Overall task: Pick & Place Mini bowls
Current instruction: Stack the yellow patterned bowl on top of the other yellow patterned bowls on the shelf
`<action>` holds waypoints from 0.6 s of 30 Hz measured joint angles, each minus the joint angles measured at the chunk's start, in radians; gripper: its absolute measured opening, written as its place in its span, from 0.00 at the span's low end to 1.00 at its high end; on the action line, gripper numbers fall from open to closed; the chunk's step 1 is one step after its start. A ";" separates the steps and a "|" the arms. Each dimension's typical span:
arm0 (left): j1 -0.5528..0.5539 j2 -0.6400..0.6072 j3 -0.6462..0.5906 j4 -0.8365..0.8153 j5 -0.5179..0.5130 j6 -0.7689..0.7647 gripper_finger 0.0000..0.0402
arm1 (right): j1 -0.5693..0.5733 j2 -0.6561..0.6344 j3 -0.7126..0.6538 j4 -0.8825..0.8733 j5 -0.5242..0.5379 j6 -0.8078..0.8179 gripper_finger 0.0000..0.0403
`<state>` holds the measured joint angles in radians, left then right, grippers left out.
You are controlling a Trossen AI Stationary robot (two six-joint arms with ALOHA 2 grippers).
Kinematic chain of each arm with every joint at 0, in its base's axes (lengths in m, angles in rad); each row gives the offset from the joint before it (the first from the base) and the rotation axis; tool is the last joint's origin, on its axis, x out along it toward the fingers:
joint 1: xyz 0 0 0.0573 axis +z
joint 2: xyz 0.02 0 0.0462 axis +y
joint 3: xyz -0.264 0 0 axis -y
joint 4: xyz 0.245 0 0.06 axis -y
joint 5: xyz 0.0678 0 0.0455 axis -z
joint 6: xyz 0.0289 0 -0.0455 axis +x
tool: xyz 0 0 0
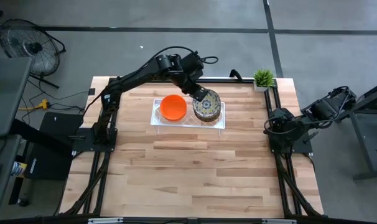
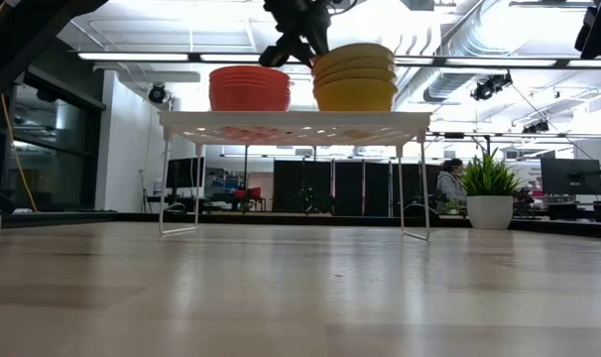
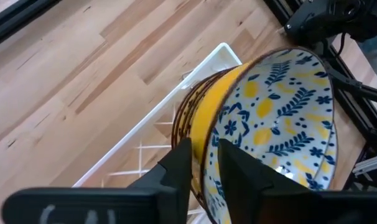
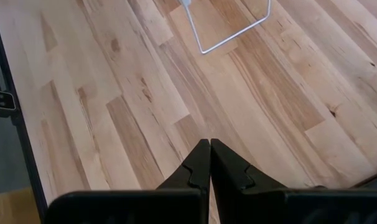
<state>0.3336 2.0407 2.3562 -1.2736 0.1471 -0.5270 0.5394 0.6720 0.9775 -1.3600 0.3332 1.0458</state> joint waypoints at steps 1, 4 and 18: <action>0.000 0.000 0.000 0.000 0.001 0.000 0.20 | 0.000 0.000 0.000 -0.001 0.000 0.000 0.00; 0.000 0.000 0.000 0.000 0.002 0.000 0.23 | 0.000 0.000 0.000 -0.006 -0.001 0.000 0.00; 0.000 0.000 0.000 0.000 0.003 0.008 0.26 | 0.000 0.000 0.000 -0.006 -0.002 -0.025 0.00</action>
<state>0.3336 2.0403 2.3560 -1.2739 0.1501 -0.5194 0.5396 0.6716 0.9775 -1.3663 0.3312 1.0210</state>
